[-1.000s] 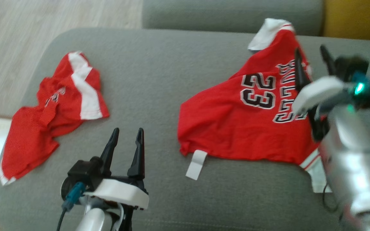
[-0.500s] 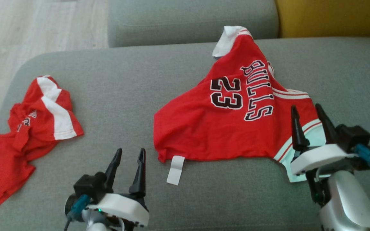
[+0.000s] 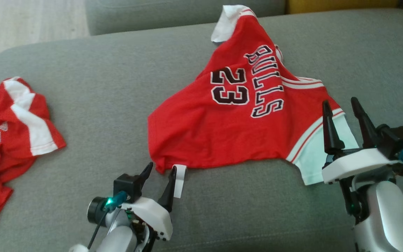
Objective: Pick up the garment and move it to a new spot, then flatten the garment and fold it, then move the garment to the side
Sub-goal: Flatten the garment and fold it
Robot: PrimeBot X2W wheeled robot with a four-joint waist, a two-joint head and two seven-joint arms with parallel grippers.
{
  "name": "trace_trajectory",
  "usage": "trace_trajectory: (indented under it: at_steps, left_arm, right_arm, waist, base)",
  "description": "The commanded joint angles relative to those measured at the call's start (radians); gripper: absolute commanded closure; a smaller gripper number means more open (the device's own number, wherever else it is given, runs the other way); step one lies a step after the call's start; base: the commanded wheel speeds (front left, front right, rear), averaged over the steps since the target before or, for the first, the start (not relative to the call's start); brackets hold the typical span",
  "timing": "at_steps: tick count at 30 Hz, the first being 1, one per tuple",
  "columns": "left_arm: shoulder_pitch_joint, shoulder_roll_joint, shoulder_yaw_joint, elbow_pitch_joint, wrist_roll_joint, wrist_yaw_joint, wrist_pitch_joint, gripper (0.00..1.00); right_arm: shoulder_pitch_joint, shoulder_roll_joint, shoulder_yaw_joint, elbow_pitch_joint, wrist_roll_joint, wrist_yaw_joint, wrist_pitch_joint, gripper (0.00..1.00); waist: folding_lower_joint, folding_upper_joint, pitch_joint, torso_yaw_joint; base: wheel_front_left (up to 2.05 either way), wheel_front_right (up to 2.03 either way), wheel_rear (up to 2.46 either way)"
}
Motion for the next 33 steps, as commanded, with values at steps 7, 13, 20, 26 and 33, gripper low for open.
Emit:
trace_trajectory:
  at_steps: [7, 13, 20, 26, 33]
  left_arm:
    - [-0.102, 0.006, 0.022, 0.101, 0.024, 0.021, 0.000, 0.00]
    - [-0.140, 0.005, 0.020, 0.172, 0.016, 0.015, -0.015, 1.00]
    - [-0.138, 0.009, 0.030, 0.173, 0.001, 0.006, -0.033, 1.00]
    - [-0.099, 0.028, 0.023, 0.122, -0.001, -0.021, -0.037, 1.00]
    - [-0.049, 0.061, -0.001, 0.012, 0.014, -0.035, -0.039, 1.00]
  right_arm:
    - [-0.024, 0.004, 0.009, -0.072, -0.007, -0.001, 0.014, 0.00]
    - [-0.020, 0.005, -0.002, -0.078, -0.010, -0.001, 0.021, 0.00]
    - [0.006, 0.005, -0.023, -0.031, -0.020, -0.001, 0.081, 0.00]
    - [0.035, 0.005, -0.097, 0.044, -0.057, -0.001, 0.148, 0.00]
    - [0.047, 0.005, -0.218, 0.155, -0.111, -0.001, 0.228, 0.00]
  waist:
    - [0.0000, 0.0000, 0.036, -0.042]
    - [0.0000, 0.0000, 0.045, -0.049]
    - [0.0000, 0.0000, 0.025, -0.021]
    - [0.0000, 0.0000, -0.001, 0.016]
    - [0.0000, 0.0000, -0.024, 0.046]
  base:
    - [0.00, 0.00, 0.00]
    - [0.00, 0.00, 0.00]
    - [0.00, 0.00, 0.00]
    - [0.00, 0.00, 0.00]
    - [0.00, 0.00, 0.00]
